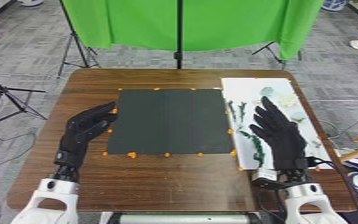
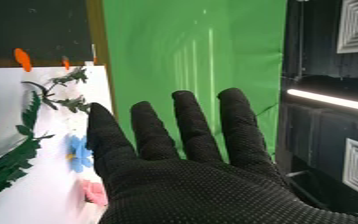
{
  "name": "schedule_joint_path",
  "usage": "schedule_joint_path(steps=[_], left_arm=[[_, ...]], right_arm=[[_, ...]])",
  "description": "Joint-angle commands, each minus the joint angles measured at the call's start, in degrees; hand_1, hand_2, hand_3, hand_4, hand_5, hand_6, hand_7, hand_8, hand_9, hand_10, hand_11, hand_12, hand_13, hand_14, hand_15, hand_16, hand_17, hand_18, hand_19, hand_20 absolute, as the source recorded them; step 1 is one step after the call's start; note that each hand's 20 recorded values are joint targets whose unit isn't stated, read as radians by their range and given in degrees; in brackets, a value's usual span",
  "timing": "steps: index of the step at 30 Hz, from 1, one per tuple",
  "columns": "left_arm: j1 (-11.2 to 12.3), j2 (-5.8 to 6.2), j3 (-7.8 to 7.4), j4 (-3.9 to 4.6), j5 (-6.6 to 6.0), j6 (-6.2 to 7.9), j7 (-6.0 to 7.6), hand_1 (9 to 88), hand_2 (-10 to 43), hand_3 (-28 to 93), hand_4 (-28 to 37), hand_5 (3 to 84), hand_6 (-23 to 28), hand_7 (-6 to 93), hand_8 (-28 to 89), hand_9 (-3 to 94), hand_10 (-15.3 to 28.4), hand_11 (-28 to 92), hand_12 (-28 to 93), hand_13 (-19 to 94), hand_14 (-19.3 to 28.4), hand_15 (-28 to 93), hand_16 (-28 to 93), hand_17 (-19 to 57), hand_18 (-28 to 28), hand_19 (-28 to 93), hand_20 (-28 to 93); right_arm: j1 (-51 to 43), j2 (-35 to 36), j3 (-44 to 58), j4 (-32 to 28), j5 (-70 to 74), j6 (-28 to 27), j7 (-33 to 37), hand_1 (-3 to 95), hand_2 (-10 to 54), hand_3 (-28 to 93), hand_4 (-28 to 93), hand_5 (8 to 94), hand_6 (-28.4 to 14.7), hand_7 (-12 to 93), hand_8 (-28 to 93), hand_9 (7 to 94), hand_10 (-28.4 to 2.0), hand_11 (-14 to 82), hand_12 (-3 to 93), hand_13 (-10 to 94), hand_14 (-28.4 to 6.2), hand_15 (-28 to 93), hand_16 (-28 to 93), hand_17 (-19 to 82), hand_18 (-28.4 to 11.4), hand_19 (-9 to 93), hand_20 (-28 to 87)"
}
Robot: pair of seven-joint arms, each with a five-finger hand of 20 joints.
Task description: Arrange flowers
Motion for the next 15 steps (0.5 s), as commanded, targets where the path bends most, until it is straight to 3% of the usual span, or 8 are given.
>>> schedule_joint_path(steps=[1, 4, 6, 8, 12, 15], left_arm=[[1.0, -0.71, -0.33, -0.14, 0.79, 0.44, -0.76, 31.8, -4.9, 63, -16.2, 51.9, -0.1, 12.1, -7, 51.6, 14.2, 22, 13, 40, 18.6, 23, 1, 5.1, 19.2, 18, 17], [0.9, -0.43, -0.36, -0.09, 0.78, -0.16, -0.87, 31.8, -4.9, 63, -16.2, 51.9, 0.0, 12.0, -7, 51.6, 14.2, 22, 13, 40, 18.7, 23, 1, 5.0, 19.1, 18, 17], [1.2, -0.86, -0.41, -0.27, 1.31, -0.28, -1.02, 31.7, -4.9, 63, -16.1, 51.8, 0.1, 12.0, -7, 51.6, 14.2, 22, 13, 40, 18.7, 23, 1, 5.0, 19.0, 18, 17], [1.0, -0.99, -0.16, -0.14, 1.07, -0.07, -0.83, 31.6, -4.9, 63, -16.1, 51.7, 0.2, 12.0, -7, 51.6, 14.2, 22, 13, 40, 18.7, 23, 1, 4.9, 19.0, 18, 17], [1.3, -0.62, -0.54, -0.33, 1.14, 0.43, -0.85, 31.6, -5.0, 63, -16.3, 51.6, 0.2, 12.0, -7, 51.6, 14.2, 22, 13, 40, 18.6, 23, 1, 4.8, 18.9, 18, 17], [2.3, -0.76, -1.02, -0.72, 0.77, 1.01, -1.33, 31.6, -5.0, 63, -16.4, 51.7, 0.2, 12.0, -7, 51.6, 14.2, 22, 13, 40, 18.6, 23, 1, 4.8, 18.9, 18, 18]], right_arm=[[-0.8, 0.9, -0.8, -0.9, -0.2, 3.0, 1.0, -2.6, -9.5, 63, -28, 24.7, -0.9, 5, -6, 27.1, -14.5, 0.3, 12.6, 19, -19.3, 0, 14, 9, -24.1, 6, 15], [-0.6, 0.7, -0.9, -1.0, -1.6, 2.6, 0.9, -2.6, -9.5, 63, -28, 24.6, -1.0, 5, -6, 26.8, -14.5, 0.3, 12.9, 19, -19.3, 1, 14, 10, -24.0, 6, 16], [-1.1, 0.5, -0.7, -1.2, -2.7, 2.6, 1.4, -2.4, -9.5, 64, -28, 24.5, -1.1, 5, -5, 26.8, -14.5, 0.3, 13.1, 19, -19.2, 1, 15, 10, -23.9, 6, 16], [-1.4, 0.5, -1.2, -1.4, -2.7, 4.3, 1.1, -2.1, -9.5, 66, -28, 24.5, -1.2, 5, -5, 26.8, -14.5, 0.2, 13.6, 19, -19.2, 1, 15, 10, -23.8, 6, 16], [-0.5, 2.2, -4.4, -2.3, -7.0, 16.0, 0.0, 4.0, -9.5, 72, -28, 26.7, -1.7, 7, -6, 29.4, -14.7, 1.4, 15.8, 22, -19.2, 4, 20, 11, -20.9, 10, 20], [0.7, 3.4, -6.1, -3.0, -17.5, 26.3, 4.6, 8.5, -9.5, 74, -28, 31.8, -2.2, 13, -8, 36.0, -14.6, 3.9, 19.0, 30, -18.2, 8, 26, 14, -19.2, 18, 27]])
